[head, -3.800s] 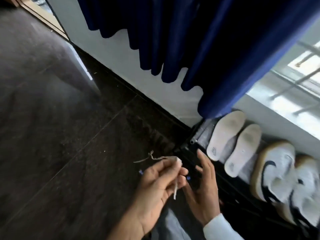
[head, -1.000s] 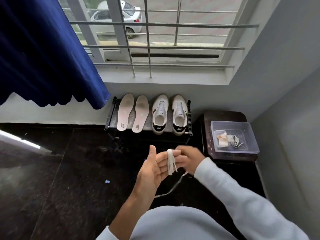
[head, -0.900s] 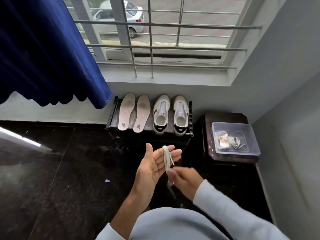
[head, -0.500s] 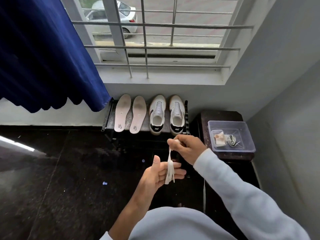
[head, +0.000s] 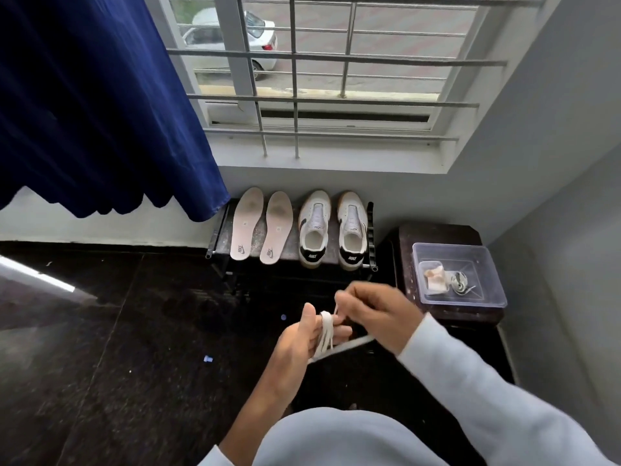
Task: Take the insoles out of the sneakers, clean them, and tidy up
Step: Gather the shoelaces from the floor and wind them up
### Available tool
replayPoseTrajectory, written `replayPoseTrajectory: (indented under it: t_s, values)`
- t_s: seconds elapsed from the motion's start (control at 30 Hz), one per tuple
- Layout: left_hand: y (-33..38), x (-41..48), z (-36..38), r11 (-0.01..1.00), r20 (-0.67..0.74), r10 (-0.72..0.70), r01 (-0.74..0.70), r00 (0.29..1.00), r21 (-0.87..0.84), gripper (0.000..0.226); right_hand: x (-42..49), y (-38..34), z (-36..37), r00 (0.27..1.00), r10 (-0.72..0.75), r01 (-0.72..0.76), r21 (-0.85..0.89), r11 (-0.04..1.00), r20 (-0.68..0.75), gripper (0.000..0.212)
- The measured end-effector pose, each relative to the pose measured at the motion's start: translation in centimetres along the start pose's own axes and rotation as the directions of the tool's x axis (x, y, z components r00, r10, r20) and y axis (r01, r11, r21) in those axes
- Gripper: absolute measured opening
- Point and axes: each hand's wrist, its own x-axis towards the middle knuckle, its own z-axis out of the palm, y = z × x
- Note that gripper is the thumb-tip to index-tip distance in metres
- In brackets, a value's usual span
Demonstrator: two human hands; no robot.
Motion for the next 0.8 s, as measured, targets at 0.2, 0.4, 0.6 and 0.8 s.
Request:
replayPoseTrajectory:
  t_s: [0.2, 0.4, 0.6, 0.8]
  values:
    - [0.9, -0.5, 0.5, 0.991, 0.076, 0.016, -0.006, 0.997, -0.136, 0.081, 3.2, 3.8, 1.6, 0.965, 0.259, -0.255, -0.081, 0.963, 0.033, 0.028]
    - [1.1, 0.4, -0.8, 0.983, -0.108, 0.119, -0.132, 0.987, -0.124, 0.069, -3.0, 4.2, 5.1, 0.974, 0.128, -0.082, -0.237, 0.968, 0.187, 0.033]
    - [-1.0, 0.9, -1.2, 0.998, -0.029, -0.002, 0.004, 1.0, 0.057, 0.073, 0.9, 1.2, 1.7, 1.0, 0.016, -0.013, -0.134, 0.991, 0.026, 0.034]
    - [-0.1, -0.3, -0.6, 0.997, 0.058, 0.031, -0.027, 0.998, -0.067, 0.077, 3.8, 4.4, 3.6, 0.969, 0.233, -0.216, -0.183, 0.959, 0.078, 0.032]
